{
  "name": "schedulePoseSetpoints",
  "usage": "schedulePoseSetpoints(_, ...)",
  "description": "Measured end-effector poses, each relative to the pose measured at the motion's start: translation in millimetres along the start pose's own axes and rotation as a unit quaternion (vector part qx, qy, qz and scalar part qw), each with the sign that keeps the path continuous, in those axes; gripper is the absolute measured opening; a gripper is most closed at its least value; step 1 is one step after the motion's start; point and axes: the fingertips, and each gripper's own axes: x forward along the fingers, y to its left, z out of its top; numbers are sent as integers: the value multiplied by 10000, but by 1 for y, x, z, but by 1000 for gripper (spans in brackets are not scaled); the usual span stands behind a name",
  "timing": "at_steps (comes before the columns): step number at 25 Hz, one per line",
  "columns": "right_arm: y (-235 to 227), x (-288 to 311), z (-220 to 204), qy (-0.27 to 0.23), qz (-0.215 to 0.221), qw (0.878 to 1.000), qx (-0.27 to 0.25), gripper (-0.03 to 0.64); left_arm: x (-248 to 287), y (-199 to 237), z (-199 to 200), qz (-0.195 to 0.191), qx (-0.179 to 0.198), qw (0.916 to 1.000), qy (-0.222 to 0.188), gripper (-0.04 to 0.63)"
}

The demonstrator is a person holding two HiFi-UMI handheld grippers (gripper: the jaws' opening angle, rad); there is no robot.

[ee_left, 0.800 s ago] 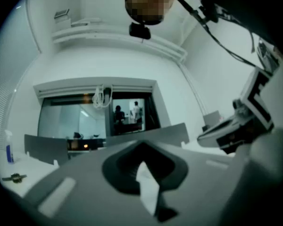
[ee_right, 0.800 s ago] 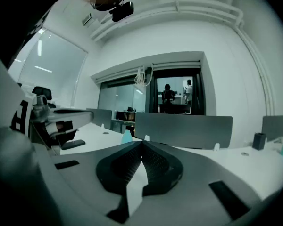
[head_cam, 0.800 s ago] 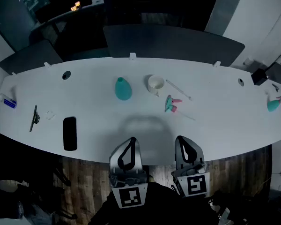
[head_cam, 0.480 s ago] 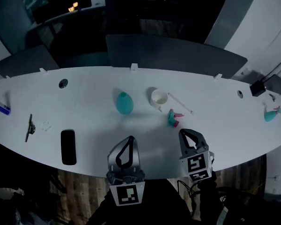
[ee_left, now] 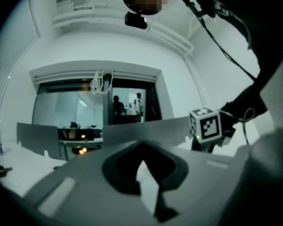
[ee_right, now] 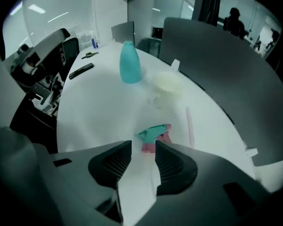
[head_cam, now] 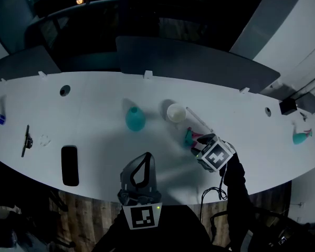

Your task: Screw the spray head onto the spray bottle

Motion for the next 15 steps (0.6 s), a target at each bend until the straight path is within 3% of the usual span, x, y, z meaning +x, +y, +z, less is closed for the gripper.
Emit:
schedulePoseSetpoints(4, -8, 21, -5, 555, 617, 9966, 20, 135, 2, 4, 4, 189, -21, 9998, -5, 3)
schedulePoseSetpoints(15, -3, 57, -14, 1749, 1407, 9744, 154, 133, 0, 27, 11, 735, 274, 9969, -35, 3)
